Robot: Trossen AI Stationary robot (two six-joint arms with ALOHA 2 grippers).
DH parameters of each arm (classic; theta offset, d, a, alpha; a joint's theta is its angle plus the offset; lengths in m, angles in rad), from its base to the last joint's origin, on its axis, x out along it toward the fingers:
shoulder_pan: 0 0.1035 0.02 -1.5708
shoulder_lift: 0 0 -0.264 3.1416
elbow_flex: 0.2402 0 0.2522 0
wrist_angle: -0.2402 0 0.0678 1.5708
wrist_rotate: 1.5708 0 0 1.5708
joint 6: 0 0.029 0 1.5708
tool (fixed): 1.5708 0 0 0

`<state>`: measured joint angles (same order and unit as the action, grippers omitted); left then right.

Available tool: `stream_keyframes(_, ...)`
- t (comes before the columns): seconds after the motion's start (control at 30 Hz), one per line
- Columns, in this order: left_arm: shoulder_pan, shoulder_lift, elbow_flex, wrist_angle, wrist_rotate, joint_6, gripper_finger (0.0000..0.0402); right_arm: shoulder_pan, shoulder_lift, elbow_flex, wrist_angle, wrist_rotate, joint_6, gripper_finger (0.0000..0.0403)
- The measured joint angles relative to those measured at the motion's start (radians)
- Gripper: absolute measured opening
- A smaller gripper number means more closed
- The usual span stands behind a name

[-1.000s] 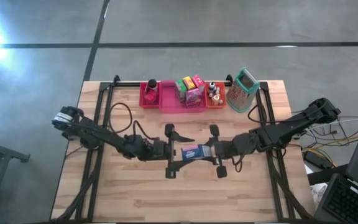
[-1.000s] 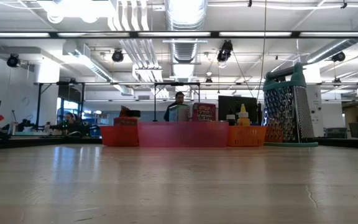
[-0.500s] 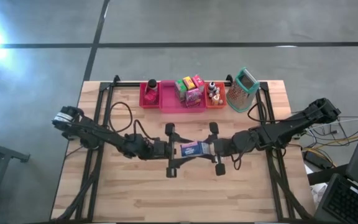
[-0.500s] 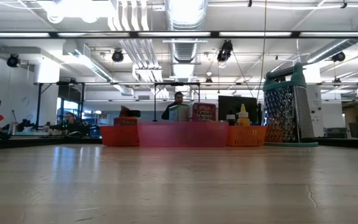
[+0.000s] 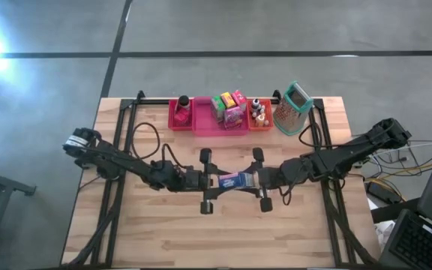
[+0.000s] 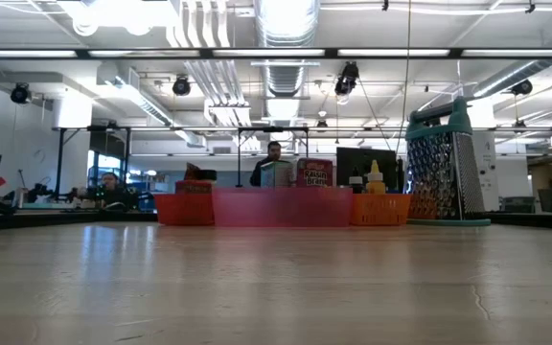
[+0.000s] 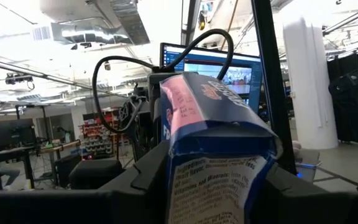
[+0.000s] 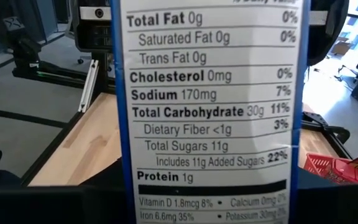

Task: Pick & Place Kitchen Items
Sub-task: Put the blue cereal box into the pink bin

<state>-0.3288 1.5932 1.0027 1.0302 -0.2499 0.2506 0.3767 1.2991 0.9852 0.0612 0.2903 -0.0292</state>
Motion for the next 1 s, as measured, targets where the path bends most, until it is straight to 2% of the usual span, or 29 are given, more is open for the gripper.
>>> stream_keyframes(0.27,0.003,0.000,0.000,-0.008,0.005,0.003,0.0144,0.000,0.000,0.000,-0.013,0.010,0.061,0.0210)
stream_keyframes(0.43,0.004,0.000,0.000,-0.022,0.005,0.004,0.0144,0.000,-0.004,0.000,-0.033,0.037,0.082,0.0252)
stream_keyframes(0.63,0.004,-0.017,-0.002,-0.071,-0.028,0.027,0.0144,0.005,-0.078,0.026,-0.268,0.044,0.189,0.0300)
stream_keyframes(0.73,0.006,-0.039,-0.002,-0.121,-0.092,0.047,0.0144,0.023,-0.128,0.026,-0.374,0.047,0.257,0.0315)
stream_keyframes(0.87,0.021,-0.077,-0.002,-0.269,-0.165,0.067,0.0144,0.047,-0.186,0.021,-0.526,0.050,0.371,0.0328)
stream_keyframes(1.0,0.072,-0.119,-0.002,-0.439,-0.179,0.043,0.0144,0.058,-0.230,-0.028,-0.607,0.074,0.464,0.0334)
